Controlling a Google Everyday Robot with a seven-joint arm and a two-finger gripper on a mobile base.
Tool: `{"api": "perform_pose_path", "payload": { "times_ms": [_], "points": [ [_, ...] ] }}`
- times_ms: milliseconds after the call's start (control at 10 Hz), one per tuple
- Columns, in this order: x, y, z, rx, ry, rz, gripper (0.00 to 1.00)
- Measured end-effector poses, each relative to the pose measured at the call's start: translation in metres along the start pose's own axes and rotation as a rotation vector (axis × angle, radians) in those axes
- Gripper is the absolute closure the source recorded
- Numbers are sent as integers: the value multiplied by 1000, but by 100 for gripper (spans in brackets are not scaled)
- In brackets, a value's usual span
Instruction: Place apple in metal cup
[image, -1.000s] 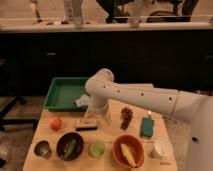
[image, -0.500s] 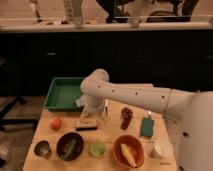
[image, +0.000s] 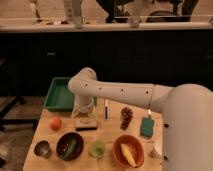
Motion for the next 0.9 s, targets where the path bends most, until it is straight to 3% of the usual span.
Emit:
{"api": "perform_pose_path", "payload": {
  "times_ms": [500, 900],
  "points": [
    [4, -41, 8, 5, -7, -67, 20],
    [4, -73, 29, -10, -41, -119, 20]
  ]
}}
